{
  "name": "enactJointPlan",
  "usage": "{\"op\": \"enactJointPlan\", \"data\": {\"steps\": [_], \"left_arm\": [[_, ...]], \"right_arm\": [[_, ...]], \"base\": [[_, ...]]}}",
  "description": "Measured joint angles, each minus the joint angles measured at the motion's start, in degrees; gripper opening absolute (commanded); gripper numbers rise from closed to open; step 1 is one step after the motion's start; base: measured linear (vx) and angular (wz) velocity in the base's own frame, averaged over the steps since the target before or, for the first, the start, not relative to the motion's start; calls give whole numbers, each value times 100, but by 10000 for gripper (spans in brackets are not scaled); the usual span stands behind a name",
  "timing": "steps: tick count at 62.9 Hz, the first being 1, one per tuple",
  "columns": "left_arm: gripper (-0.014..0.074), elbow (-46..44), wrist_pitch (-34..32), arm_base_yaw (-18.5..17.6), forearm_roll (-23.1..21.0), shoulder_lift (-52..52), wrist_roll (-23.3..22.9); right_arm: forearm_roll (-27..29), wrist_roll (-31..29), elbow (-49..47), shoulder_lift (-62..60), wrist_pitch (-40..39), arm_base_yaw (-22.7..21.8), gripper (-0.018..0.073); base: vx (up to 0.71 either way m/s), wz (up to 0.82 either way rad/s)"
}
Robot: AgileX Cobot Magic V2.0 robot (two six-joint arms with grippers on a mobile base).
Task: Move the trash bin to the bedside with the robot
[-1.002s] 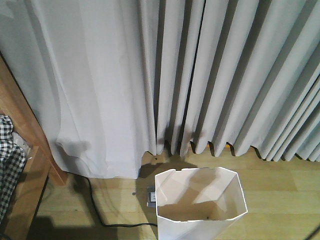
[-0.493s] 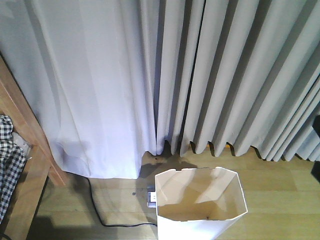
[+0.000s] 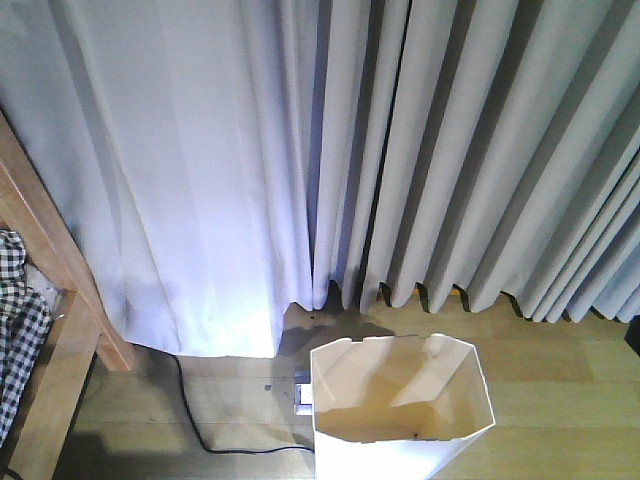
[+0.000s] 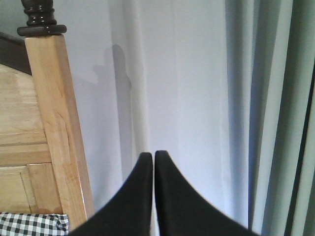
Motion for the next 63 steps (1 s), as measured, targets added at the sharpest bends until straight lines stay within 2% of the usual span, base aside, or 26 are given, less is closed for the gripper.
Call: {"op": "enactJointPlan", "data": {"steps": [20, 26, 30, 38, 44, 56, 63], "left_arm": [[-6, 0, 0, 0, 0, 0, 0], [-6, 0, 0, 0, 0, 0, 0], [-6, 0, 0, 0, 0, 0, 0], [-6, 0, 0, 0, 0, 0, 0], [-6, 0, 0, 0, 0, 0, 0], [-6, 0, 1, 0, 0, 0, 0], [-6, 0, 1, 0, 0, 0, 0]], "right_arm": [[-7, -6, 32, -10, -151, 0, -8], [-324, 57, 177, -291, -497, 0, -8], [-752, 344, 330, -655, -622, 0, -8], [-2049, 1532, 921, -1565, -768, 0, -8], [-2617, 2230, 1513, -2235, -890, 0, -8], [-2826, 2663, 2494, -2519, -1526, 0, -8], [-2883, 2835, 2608, -2529, -1963, 0, -8]], "base": [[0, 0], [0, 0], [0, 0], [0, 0], [0, 0], [0, 0], [0, 0]]}}
